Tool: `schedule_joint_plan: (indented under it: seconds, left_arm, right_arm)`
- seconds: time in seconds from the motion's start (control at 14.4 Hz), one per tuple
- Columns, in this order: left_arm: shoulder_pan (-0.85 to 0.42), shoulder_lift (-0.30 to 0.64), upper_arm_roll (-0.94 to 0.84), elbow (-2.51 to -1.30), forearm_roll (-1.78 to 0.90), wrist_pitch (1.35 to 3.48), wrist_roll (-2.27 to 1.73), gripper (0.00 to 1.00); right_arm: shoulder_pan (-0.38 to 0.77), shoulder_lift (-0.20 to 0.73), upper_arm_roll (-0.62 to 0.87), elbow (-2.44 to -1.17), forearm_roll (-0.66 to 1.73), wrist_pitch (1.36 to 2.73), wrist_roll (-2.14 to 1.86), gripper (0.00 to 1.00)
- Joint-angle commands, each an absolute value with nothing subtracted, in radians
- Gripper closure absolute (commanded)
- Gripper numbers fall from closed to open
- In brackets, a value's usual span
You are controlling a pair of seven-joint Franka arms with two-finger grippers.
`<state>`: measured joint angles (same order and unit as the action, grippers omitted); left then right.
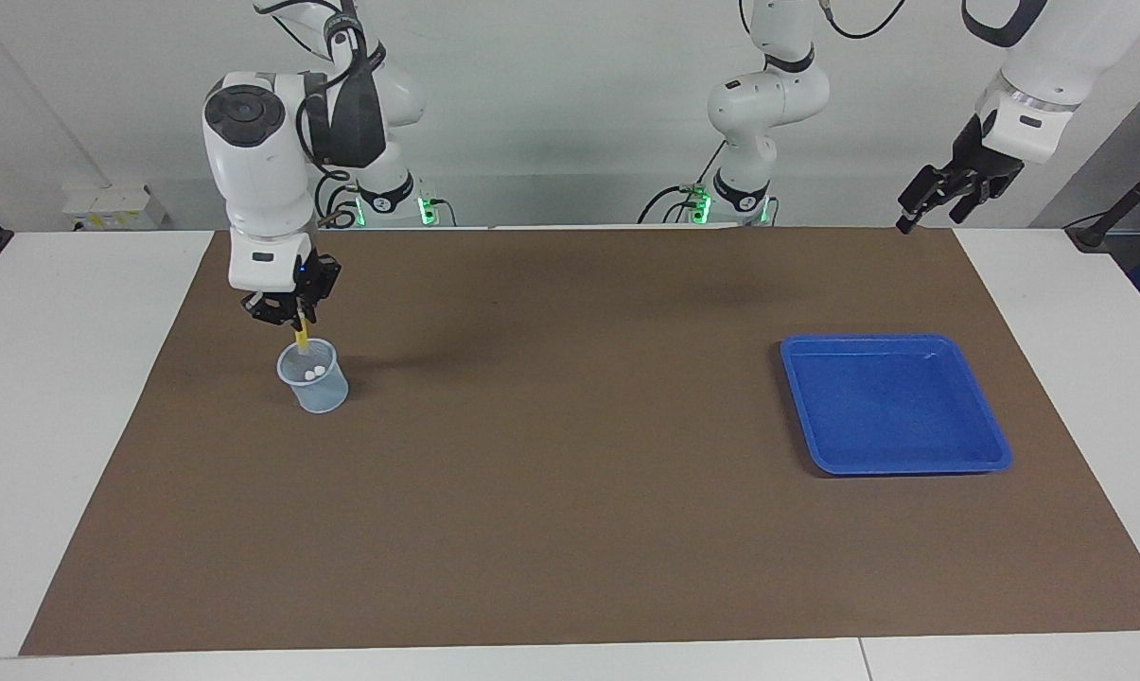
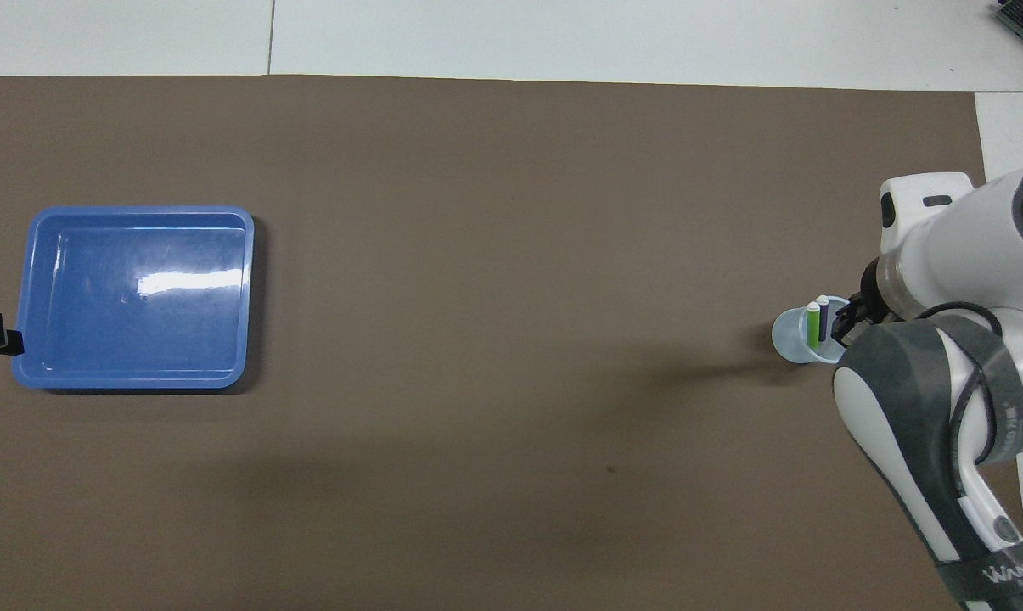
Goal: Transfer and insert pens with both arms
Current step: 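Insert the yellow pen into the clear cup with the right gripper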
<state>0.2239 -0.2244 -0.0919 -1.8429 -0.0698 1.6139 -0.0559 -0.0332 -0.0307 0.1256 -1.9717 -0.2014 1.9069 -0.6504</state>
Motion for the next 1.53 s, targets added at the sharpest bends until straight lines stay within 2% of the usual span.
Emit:
schedule_joint_plan:
  seconds: [0.0,0.14,0.21,0.28,0.35,0.49,0.76,0.9,1.04,1.46]
  left_arm:
    - [0.222,-0.200,-0.097,-1.810,-0.049,1.618,-0.048,0.00]
    - [0.218,-0.192,-0.097,-1.795,-0.049,1.627,-0.048,0.00]
    - [0.212,-0.184,-0.098,-1.793,-0.037,1.635,-0.046,0.00]
    - [0.204,-0.184,-0.098,-1.793,-0.020,1.638,-0.045,0.00]
    - [0.184,-0.184,-0.098,-1.793,-0.018,1.640,-0.044,0.00]
    - [0.175,-0.183,-0.100,-1.792,-0.018,1.647,-0.049,0.00]
    - [0.080,-0.166,-0.068,-1.792,-0.023,1.667,-0.051,0.00]
    - [-0.003,-0.141,0.001,-1.757,-0.020,1.663,-0.051,0.00]
    - [-0.017,-0.109,0.011,-1.700,-0.020,1.648,-0.051,0.00]
    - [-0.080,-0.041,0.047,-1.628,0.001,1.647,-0.051,0.00]
  right_arm:
    - [-0.055,-0.078,0.141,-2.043,-0.222,1.957,-0.666,1.00]
    - [-0.055,-0.080,0.143,-2.046,-0.221,1.956,-0.667,1.00]
    - [-0.058,-0.080,0.141,-2.046,-0.221,1.956,-0.667,0.70]
    - [-0.058,-0.080,0.141,-2.046,-0.221,1.956,-0.666,0.18]
    - [-0.058,-0.080,0.141,-2.043,-0.221,1.954,-0.669,0.00]
    - [-0.058,-0.080,0.143,-2.031,-0.219,1.941,-0.672,0.00]
    - [-0.040,-0.084,0.149,-1.974,-0.164,1.885,-0.664,0.00]
    - [-0.022,-0.087,0.150,-1.961,-0.063,1.885,-0.650,0.00]
    - [-0.006,-0.086,0.150,-1.960,-0.048,1.896,-0.620,0.00]
    - [-0.017,-0.080,0.143,-1.930,-0.045,1.882,-0.549,0.00]
